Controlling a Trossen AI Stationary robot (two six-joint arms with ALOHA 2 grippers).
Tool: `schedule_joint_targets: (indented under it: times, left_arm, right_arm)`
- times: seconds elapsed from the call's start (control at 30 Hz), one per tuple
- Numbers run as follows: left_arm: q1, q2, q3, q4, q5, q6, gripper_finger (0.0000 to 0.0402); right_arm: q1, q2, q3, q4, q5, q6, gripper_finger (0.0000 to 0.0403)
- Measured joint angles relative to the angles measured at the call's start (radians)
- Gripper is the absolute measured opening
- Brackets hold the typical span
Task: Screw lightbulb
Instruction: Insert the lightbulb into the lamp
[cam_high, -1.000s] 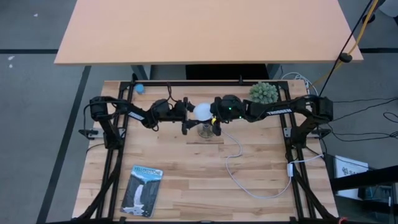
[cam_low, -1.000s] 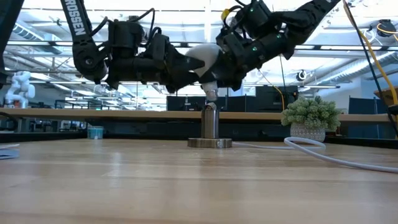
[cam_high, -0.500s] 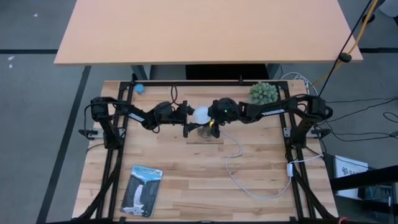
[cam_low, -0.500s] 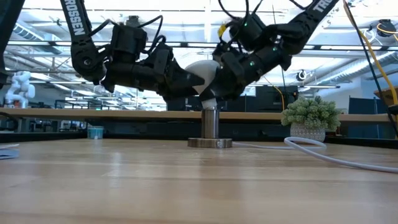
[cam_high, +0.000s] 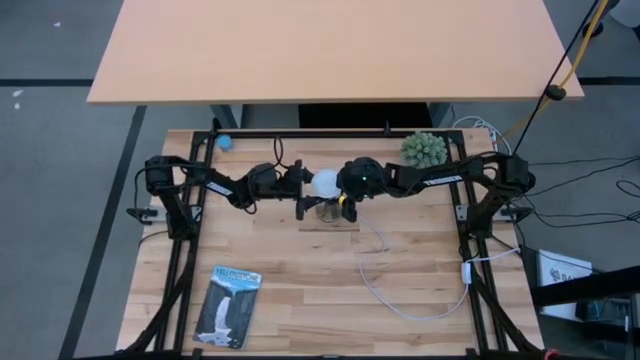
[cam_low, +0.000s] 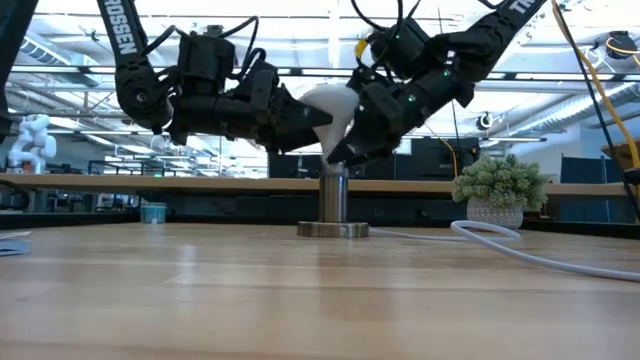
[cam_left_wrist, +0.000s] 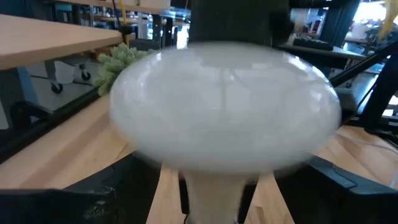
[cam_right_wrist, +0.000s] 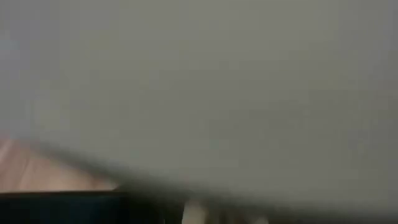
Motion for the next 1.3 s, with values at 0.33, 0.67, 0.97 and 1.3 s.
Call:
schedule_joint_targets:
  times: [0.33,0.67,0.97,1.3]
  left_arm:
    - [0.001,-0.001,0.000,-0.006,-0.001,0.000,0.0296]
    - [0.000,-0.002,0.000,-0.019,-0.001,0.000,0.0296]
    - [0.001,-0.002,-0.001,-0.008,-0.001,0.022,0.0296]
    - [0.004,-0.018,-0.004,-0.036,0.042,0.022,0.0296]
  right_arm:
    - [0.000,-0.005,-0.003,-0.039,0.001,0.004,0.0198]
    - [0.002,-0.015,0.003,-0.035,0.002,0.005,0.0203]
    - [0.002,-0.082,0.005,-0.063,0.002,-0.004,0.0203]
    - [0.020,-0.081,0.005,-0.018,0.002,-0.006,0.0180]
